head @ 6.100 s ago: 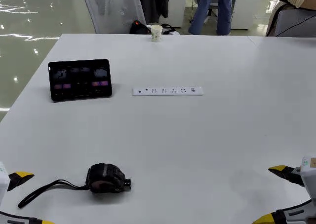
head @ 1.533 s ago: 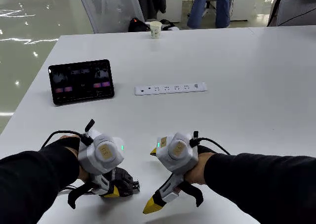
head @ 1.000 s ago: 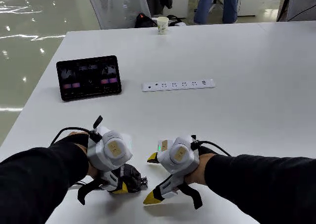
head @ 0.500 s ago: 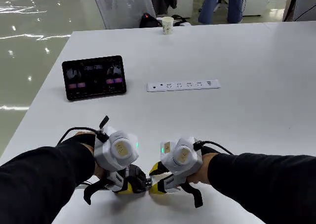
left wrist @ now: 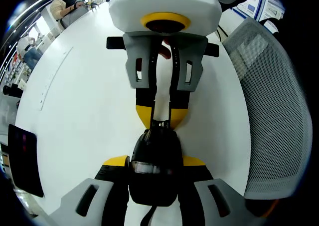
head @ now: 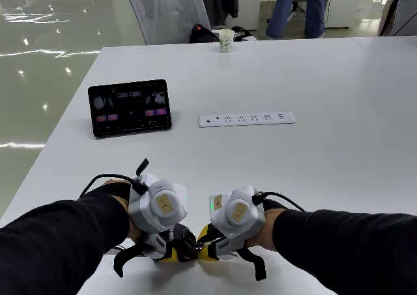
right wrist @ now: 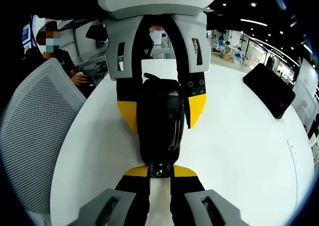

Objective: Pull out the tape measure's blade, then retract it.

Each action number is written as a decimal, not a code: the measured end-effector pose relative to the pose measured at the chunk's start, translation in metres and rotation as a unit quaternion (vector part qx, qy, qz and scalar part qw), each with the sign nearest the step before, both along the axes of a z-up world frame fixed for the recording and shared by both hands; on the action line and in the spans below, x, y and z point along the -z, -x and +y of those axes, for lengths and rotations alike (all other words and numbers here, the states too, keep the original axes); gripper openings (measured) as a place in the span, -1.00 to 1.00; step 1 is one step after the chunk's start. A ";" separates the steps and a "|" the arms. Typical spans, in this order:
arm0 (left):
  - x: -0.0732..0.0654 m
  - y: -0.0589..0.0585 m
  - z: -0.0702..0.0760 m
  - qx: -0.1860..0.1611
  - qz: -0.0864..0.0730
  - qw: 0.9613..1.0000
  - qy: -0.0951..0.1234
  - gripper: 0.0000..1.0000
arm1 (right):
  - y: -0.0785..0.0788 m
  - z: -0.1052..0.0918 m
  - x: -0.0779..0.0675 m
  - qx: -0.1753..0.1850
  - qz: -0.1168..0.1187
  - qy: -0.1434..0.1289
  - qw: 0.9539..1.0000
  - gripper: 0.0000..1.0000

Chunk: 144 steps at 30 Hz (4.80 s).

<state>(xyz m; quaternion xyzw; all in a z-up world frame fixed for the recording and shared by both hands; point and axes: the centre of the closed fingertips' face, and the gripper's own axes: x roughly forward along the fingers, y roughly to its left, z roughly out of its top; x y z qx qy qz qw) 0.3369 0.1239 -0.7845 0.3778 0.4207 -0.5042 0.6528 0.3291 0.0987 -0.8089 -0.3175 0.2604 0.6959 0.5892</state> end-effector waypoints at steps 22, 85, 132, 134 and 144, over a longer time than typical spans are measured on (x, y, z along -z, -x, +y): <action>-0.002 -0.002 0.001 -0.003 0.000 1.000 0.006 -0.37 | -0.007 -0.017 -0.002 0.021 0.017 0.001 1.000 -0.79; -0.002 -0.002 0.001 -0.005 -0.007 1.000 0.015 -0.38 | -0.014 -0.059 -0.001 0.045 0.024 0.020 0.999 -0.80; -0.001 -0.002 -0.001 -0.005 -0.009 1.000 0.018 -0.38 | -0.017 -0.098 0.000 0.051 0.029 0.030 0.998 -0.80; -0.001 -0.002 -0.001 -0.004 -0.009 1.000 0.018 -0.38 | -0.017 -0.100 0.001 0.052 0.031 0.030 0.998 -0.80; -0.001 -0.002 -0.001 -0.006 -0.010 1.000 0.019 -0.38 | -0.019 -0.107 0.000 0.054 0.033 0.031 0.998 -0.80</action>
